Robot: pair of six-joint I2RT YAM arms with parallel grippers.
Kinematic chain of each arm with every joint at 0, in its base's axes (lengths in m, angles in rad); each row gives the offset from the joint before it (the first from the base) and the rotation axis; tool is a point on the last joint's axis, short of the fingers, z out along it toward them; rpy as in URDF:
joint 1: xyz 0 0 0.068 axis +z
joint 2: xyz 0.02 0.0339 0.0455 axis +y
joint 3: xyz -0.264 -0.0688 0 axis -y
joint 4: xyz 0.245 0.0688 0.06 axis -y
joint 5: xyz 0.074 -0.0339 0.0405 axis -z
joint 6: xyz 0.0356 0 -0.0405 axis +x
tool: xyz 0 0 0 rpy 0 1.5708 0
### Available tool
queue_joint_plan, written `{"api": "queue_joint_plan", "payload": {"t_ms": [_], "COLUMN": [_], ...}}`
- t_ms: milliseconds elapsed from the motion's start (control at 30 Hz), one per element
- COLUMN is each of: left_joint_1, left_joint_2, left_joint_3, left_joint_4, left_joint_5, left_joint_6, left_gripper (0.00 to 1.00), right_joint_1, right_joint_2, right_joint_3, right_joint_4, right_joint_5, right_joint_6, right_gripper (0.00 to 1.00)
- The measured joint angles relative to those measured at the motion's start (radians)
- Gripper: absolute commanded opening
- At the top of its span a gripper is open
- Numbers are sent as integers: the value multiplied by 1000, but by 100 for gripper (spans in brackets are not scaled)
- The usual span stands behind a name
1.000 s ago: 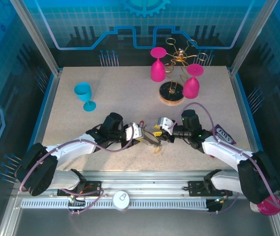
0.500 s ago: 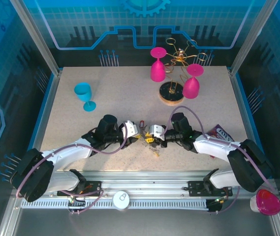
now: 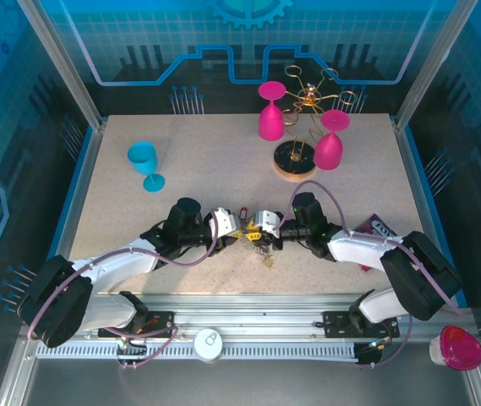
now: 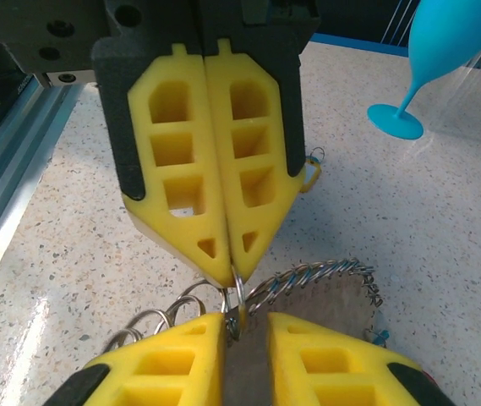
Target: Put the keys on the keyring
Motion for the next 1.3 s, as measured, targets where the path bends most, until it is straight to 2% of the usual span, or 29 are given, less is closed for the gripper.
{"api": "queue_joint_plan", "payload": {"t_ms": [167,333,433,533,600,767,933,1100,1300], "left_joint_1": [0,1,2,2,2,2,2,2,2], "left_joint_2": [0,-1,-6,-13,-22,-84,-181,-192,-184], "left_joint_3": [-3,-5,-5,-4,0,1,-65,-89,-86], "left_joint_4": [4,5,5,5,-3,-13,25,20,18], "left_joint_5": [1,1,0,-6,-11,-62,-117,-132,-132], "left_joint_6": [0,0,0,-5,-24,-92,-183,-220,-221], "left_gripper": [0,0,2,37,41,43,40,35,33], "right_joint_1": [0,-1,-2,-8,-11,-33,-37,-39,-39], "right_joint_2": [19,23,23,24,26,39,58,74,77], "right_joint_3": [6,11,12,12,11,8,8,8,8], "right_joint_4": [8,9,11,29,56,130,159,187,187], "right_joint_5": [-14,-31,-35,-49,-62,-89,-107,-118,-128], "right_joint_6": [1,5,13,24,39,79,95,103,106], "right_gripper": [16,0,0,0,0,0,0,0,0]}}
